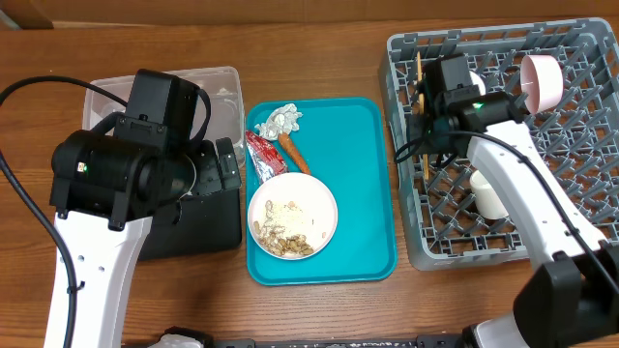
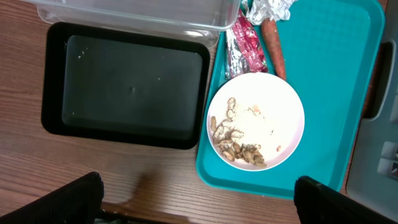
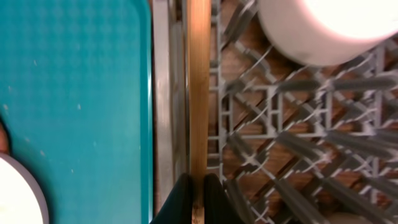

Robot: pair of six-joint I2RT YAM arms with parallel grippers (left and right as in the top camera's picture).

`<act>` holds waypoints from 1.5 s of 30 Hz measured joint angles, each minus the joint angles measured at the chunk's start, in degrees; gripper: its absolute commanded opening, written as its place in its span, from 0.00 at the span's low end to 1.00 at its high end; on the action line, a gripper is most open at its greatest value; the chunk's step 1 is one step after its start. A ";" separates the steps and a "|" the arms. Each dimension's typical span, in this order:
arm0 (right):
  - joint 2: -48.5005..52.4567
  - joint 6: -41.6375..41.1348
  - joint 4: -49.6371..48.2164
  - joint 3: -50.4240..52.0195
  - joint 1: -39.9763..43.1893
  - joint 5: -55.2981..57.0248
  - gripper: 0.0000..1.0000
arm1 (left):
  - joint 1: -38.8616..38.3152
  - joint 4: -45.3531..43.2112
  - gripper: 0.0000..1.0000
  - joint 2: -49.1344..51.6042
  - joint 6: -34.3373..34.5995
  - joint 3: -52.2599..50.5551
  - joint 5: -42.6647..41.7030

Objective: Sort waste into correct bins and load items into the dishwasher
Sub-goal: 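Place the second chopstick into the dish rack with the right gripper, then park the right arm over the rack and move the left gripper forward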

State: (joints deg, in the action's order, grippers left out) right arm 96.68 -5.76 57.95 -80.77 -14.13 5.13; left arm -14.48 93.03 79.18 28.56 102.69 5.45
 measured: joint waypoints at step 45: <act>-9.46 -12.59 -5.35 -1.75 -15.54 -14.38 0.91 | 0.00 0.02 1.00 0.02 0.02 0.00 -0.09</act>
State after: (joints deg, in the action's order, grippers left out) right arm 87.22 -18.35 52.60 -82.52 -29.67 -9.26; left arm -14.48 93.06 79.20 28.58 102.69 5.37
